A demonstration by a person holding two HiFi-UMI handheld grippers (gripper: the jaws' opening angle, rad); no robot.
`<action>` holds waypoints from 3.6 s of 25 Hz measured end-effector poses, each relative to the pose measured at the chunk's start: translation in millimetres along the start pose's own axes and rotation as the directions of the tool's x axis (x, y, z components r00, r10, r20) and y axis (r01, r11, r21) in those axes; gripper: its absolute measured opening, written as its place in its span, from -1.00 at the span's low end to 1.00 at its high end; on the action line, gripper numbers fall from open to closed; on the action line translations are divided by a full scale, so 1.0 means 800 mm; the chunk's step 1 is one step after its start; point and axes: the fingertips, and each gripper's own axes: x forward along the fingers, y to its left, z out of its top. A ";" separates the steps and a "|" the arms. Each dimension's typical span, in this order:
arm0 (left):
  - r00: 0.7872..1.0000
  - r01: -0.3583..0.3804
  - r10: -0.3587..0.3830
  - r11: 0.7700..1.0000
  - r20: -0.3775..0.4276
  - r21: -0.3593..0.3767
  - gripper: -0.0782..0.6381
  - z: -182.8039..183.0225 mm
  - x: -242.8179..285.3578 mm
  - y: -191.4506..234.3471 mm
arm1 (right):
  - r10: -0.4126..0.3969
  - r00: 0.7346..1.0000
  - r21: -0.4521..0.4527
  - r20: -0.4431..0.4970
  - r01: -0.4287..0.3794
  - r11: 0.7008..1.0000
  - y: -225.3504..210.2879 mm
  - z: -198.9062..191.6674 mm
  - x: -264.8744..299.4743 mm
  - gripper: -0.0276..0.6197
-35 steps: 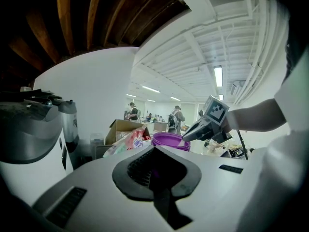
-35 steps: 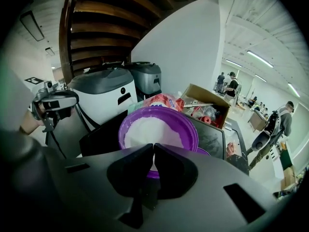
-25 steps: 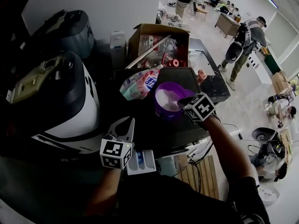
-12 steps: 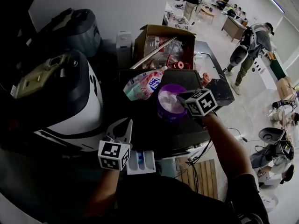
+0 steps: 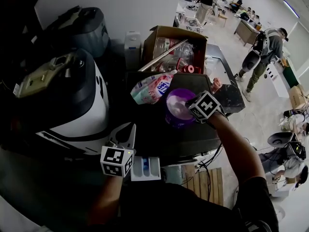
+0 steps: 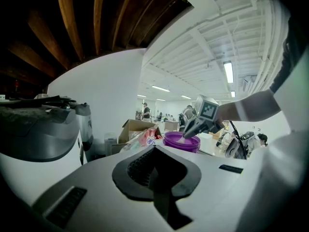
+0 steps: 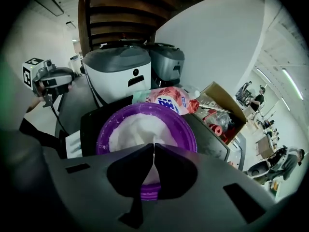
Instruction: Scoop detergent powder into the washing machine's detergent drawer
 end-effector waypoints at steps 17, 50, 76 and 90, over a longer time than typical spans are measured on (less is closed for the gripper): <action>1.000 -0.004 0.004 1.000 -0.001 -0.011 -0.78 -0.002 0.003 0.006 | -0.066 0.998 -0.037 0.010 0.066 0.997 -0.015 0.009 0.002 -0.85; 0.999 0.047 -0.047 0.999 0.007 0.006 -0.78 -0.003 -0.004 0.005 | 0.260 0.934 0.480 0.246 -0.350 0.804 0.022 0.029 -0.008 -0.85; 0.993 0.115 -0.115 0.993 0.020 0.029 -0.78 -0.006 -0.038 0.019 | -0.043 0.868 0.734 0.494 -0.391 0.556 0.010 0.018 -0.061 -0.85; 0.988 0.154 -0.155 0.987 0.017 0.043 -0.78 -0.015 -0.068 0.026 | -0.202 0.841 0.785 0.501 -0.344 0.515 0.028 0.006 -0.077 -0.85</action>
